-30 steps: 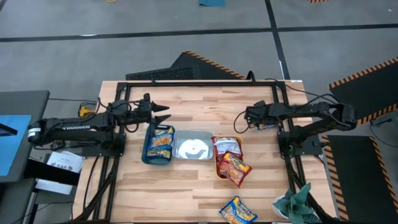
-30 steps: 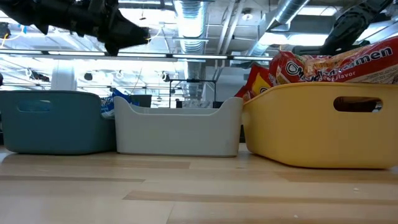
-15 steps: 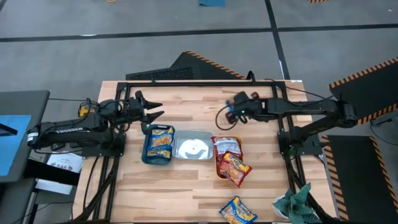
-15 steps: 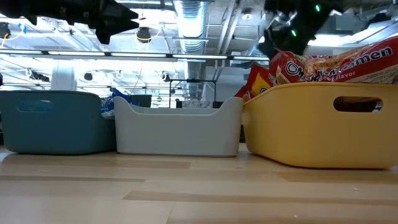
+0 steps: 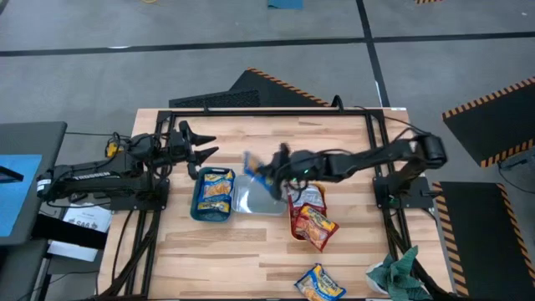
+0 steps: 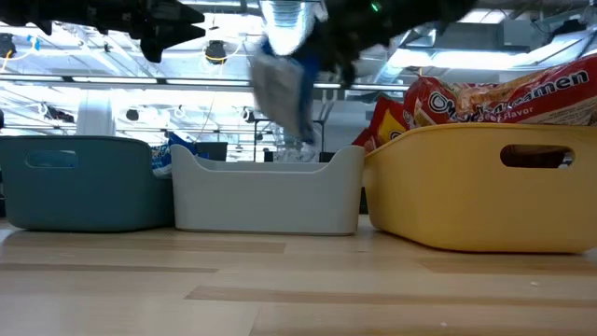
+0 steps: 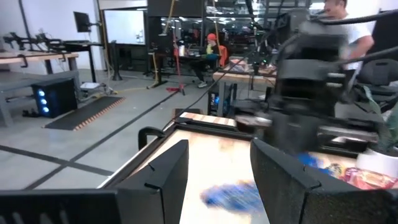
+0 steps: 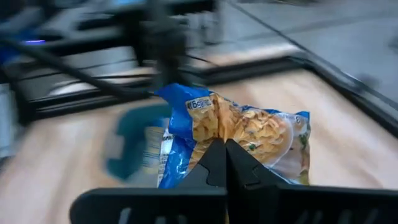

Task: Sort Maruchan noodles
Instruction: Put the top blue noodle pack into the green bin

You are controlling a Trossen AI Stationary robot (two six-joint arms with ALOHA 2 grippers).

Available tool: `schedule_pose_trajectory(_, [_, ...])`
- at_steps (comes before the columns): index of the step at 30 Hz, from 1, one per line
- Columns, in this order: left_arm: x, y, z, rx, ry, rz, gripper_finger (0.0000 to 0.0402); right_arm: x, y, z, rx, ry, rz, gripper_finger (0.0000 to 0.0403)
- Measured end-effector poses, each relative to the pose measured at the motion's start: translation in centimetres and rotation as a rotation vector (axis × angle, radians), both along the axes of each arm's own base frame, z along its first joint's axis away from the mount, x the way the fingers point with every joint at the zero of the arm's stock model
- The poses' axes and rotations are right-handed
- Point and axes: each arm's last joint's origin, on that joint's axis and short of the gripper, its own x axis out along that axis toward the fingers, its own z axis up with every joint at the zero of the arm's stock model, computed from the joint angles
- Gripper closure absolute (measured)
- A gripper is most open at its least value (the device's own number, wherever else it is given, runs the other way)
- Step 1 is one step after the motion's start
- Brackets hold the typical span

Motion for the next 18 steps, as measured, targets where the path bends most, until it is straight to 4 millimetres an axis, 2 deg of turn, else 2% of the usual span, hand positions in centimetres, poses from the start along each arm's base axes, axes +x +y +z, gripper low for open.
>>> schedule_pose_trajectory(10, [0.0,0.0,0.0,0.006,0.001,0.006,0.0241,7.5,5.4,1.3,-0.096,-0.086,0.462,0.0397])
schedule_pose_trajectory(14, [0.0,0.0,0.0,0.004,0.001,0.006,0.0241,10.0,5.9,0.4,-0.114,-0.096,0.574,0.0397])
schedule_pose_trajectory(18, [0.0,0.0,0.0,0.004,0.000,0.006,0.0241,12.3,5.3,-0.7,-0.101,-0.089,0.600,0.0397])
